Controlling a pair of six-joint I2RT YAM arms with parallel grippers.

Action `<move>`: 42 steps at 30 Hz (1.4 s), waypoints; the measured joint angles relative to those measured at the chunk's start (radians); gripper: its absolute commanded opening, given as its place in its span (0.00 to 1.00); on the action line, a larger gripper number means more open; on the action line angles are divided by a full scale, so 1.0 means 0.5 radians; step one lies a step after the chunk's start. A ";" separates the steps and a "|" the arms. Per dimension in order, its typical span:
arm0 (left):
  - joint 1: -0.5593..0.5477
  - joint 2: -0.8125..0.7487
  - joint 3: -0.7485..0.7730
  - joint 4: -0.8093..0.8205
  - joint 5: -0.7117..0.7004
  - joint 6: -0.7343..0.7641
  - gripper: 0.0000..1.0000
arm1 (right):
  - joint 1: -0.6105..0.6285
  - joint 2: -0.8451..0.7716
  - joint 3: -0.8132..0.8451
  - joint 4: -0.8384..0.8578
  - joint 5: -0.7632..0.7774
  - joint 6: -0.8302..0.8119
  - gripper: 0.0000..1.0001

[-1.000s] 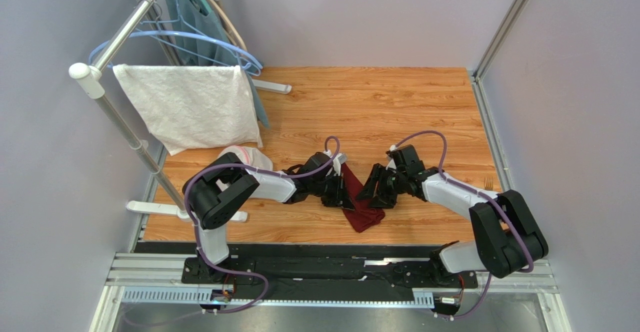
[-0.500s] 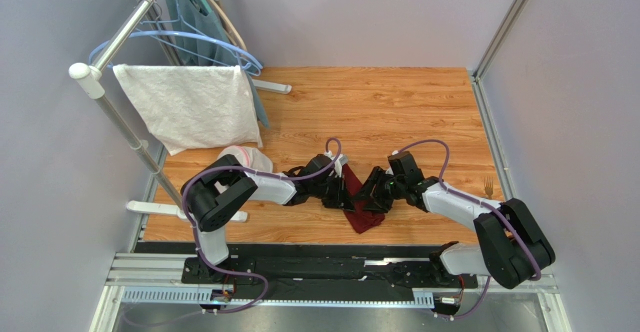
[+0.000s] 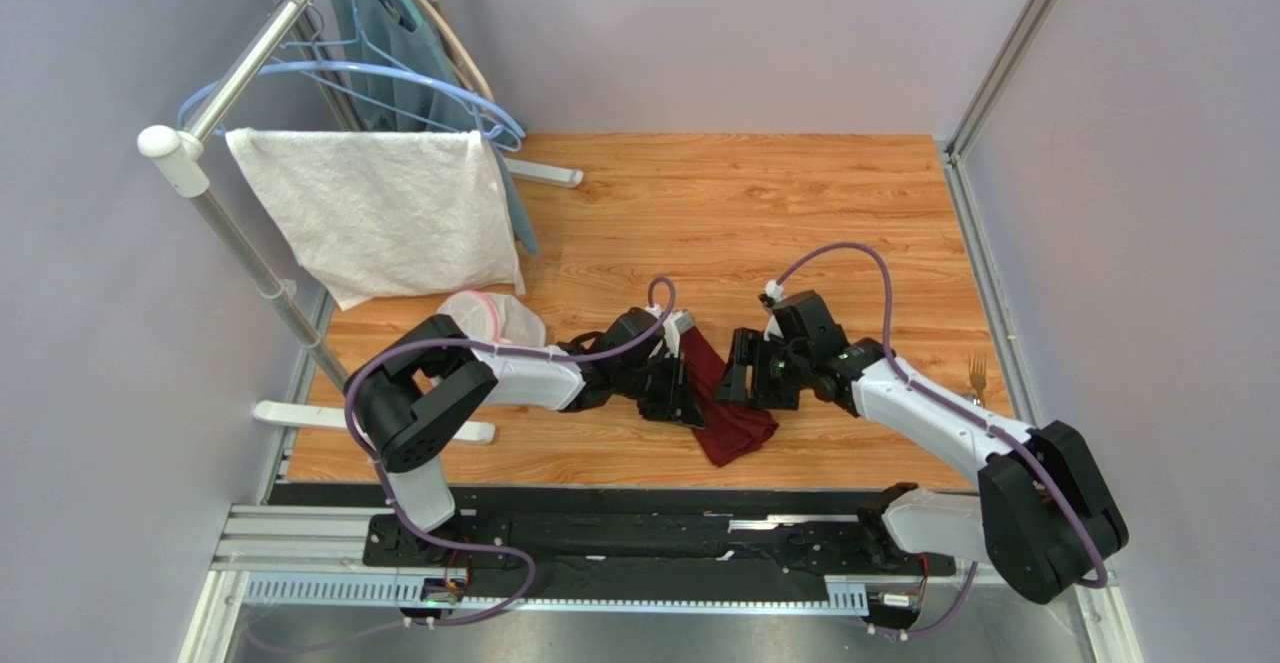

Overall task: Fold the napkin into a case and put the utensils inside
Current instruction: Fold the 2/3-rectangle-folded napkin at the center of the board.

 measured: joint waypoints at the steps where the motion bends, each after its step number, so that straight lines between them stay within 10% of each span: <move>1: 0.000 0.000 -0.002 0.001 0.004 -0.002 0.00 | 0.024 -0.011 0.005 -0.027 0.024 -0.037 0.66; 22: -0.001 0.000 -0.024 0.011 0.010 -0.016 0.00 | 0.742 0.304 0.321 -0.497 0.951 -0.270 0.62; 42: 0.000 0.067 -0.056 0.130 0.011 -0.066 0.00 | 0.934 0.455 0.568 -0.722 1.299 -0.182 0.00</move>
